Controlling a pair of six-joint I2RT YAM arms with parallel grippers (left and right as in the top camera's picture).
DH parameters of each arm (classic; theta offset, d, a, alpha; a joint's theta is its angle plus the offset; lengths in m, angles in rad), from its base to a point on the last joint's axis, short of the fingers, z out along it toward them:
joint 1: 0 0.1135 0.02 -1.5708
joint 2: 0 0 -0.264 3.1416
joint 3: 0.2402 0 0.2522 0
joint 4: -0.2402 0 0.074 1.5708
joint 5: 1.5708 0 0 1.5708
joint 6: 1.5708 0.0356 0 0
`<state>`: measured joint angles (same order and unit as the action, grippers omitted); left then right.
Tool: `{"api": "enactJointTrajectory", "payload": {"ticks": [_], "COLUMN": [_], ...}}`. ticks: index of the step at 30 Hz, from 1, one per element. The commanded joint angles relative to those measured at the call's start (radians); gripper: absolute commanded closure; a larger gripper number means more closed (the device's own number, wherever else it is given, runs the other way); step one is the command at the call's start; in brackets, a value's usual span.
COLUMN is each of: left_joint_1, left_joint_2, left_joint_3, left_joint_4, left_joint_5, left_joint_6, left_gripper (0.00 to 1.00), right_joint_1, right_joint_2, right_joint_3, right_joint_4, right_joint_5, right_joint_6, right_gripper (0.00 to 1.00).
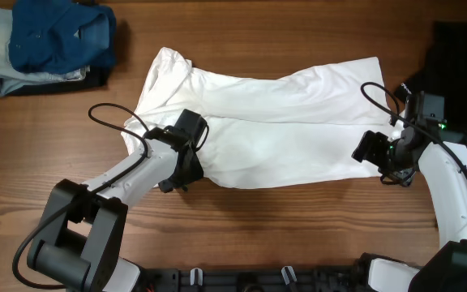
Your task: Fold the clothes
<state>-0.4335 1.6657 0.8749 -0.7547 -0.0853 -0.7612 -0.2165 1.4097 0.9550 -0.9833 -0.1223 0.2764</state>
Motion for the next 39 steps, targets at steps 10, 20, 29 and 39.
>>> {"api": "enactJointTrajectory", "payload": {"ticks": [10, 20, 29, 39], "left_joint_1": [0.005, 0.005, 0.006, 0.022], "left_joint_2": [-0.025, -0.182, -0.157, 0.089], "left_joint_3": [0.055, 0.216, 0.222, 0.222], "left_joint_4": [-0.037, -0.407, -0.187, 0.122], "left_joint_5": [-0.08, -0.019, -0.101, -0.324], "left_joint_6": [0.024, 0.024, 0.085, 0.156], "left_gripper": [0.96, 0.96, 0.96, 0.95], "right_joint_1": [0.004, 0.004, 0.004, 0.004], "right_joint_2": [-0.005, -0.005, -0.005, -0.005], "right_joint_3": [-0.003, -0.003, -0.003, -0.003], "right_joint_4": [0.055, 0.064, 0.081, 0.083], "right_joint_5": [-0.036, -0.047, -0.071, -0.081], "right_joint_6": [0.011, -0.014, -0.031, -0.04], "right_gripper": [0.18, 0.19, 0.2, 0.2]}}
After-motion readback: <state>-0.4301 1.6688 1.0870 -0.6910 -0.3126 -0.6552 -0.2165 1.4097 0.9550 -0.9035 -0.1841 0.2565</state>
